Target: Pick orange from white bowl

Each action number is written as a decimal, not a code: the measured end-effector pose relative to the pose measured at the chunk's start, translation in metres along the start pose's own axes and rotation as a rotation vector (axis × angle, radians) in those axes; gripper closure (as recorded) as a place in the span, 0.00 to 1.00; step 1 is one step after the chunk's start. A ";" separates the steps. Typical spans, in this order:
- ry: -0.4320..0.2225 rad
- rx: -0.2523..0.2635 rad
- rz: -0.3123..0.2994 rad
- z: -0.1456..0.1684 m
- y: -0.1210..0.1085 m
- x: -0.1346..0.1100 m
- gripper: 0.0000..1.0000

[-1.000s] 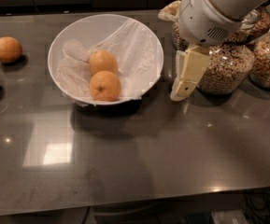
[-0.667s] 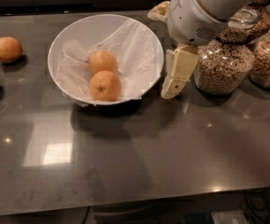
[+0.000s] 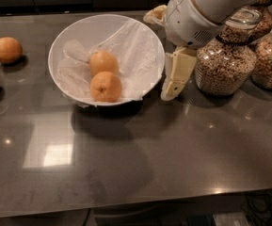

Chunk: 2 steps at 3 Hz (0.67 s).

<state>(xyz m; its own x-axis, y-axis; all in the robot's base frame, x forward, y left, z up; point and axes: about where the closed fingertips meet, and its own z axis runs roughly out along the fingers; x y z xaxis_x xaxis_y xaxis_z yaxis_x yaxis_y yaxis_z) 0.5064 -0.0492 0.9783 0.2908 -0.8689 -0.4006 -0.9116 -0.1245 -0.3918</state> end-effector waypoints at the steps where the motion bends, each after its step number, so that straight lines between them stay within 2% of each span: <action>1: -0.045 -0.048 -0.070 0.029 -0.009 -0.008 0.00; 2: -0.046 -0.048 -0.070 0.029 -0.009 -0.008 0.00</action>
Offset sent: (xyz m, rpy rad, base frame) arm 0.0115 0.0185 -0.0131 0.0063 0.0109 0.0790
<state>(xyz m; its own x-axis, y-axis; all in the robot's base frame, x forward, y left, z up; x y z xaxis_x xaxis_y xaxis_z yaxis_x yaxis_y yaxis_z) 0.5206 -0.0272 0.9615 0.3663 -0.8346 -0.4115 -0.9011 -0.2079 -0.3805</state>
